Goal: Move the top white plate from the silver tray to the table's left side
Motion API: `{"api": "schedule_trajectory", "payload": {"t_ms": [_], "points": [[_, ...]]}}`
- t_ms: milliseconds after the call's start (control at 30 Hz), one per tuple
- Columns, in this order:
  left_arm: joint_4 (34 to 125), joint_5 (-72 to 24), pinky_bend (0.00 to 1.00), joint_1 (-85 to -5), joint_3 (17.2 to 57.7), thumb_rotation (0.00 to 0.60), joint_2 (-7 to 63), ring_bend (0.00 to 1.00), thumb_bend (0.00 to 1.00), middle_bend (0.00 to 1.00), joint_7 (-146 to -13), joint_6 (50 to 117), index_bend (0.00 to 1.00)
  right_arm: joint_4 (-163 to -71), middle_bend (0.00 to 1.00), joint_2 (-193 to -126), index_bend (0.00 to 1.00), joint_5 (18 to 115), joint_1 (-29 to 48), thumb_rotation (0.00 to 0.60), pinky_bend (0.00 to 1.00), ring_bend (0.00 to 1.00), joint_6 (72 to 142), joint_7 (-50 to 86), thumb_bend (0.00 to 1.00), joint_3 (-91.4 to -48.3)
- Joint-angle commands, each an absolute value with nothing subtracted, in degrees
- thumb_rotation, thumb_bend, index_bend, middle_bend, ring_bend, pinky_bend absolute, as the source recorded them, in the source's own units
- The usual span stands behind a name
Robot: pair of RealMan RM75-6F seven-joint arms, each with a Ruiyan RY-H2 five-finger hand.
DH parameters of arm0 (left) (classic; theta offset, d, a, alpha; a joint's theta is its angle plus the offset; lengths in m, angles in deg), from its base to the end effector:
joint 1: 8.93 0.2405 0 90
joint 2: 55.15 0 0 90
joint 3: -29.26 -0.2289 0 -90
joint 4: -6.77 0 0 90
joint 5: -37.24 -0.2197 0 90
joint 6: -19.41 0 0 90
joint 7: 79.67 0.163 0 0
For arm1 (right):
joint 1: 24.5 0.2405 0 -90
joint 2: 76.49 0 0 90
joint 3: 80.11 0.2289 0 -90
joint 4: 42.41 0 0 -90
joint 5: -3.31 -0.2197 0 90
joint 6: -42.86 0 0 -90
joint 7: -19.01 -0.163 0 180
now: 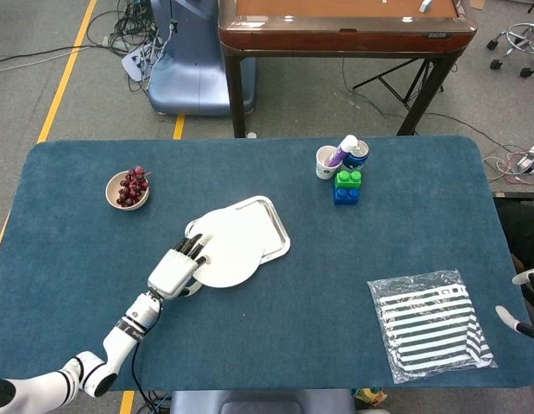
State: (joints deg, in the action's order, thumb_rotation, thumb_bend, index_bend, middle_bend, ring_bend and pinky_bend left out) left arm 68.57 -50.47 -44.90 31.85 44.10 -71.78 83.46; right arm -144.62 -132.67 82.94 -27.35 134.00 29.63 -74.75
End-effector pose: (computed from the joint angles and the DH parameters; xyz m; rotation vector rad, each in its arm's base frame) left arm -0.1720 0.3198 -0.0629 -1.9680 -0.6627 -0.9746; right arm -0.2969 -0.1654 0.1907 1.2008 -0.8076 0.7126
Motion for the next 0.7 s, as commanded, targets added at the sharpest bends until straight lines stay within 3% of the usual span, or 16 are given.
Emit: {"api": "schedule_trajectory", "payload": {"t_ms": [33,333,700], "points": [[68.71,-50.43,0.15,-44.86,31.82,0.6,44.0,0.0,0.29,0.0,-71.72,83.49,0.37,-144.6,0.4,-132.67,0.46,82.95,-27.37,0.6,0.41,0.34,133.99,29.65,0.19,-74.77],[68.91,-50.27,0.15,-44.66,31.73,0.6,43.81,0.0,0.37,0.0,-71.45,83.72,0.37,-144.58,0.4,-132.71,0.46,82.92,-27.36,0.6,0.41,0.34,133.92,29.78,0.19,-74.74],[69.38,-50.4,0.15,-44.46,31.58,0.6,43.42,0.0,0.4,0.0,-71.45,84.15,0.42,-144.54,0.4,-132.77,0.46,82.83,-27.33,0.6,0.41,0.34,133.74,29.97,0.19,-74.75]]}}
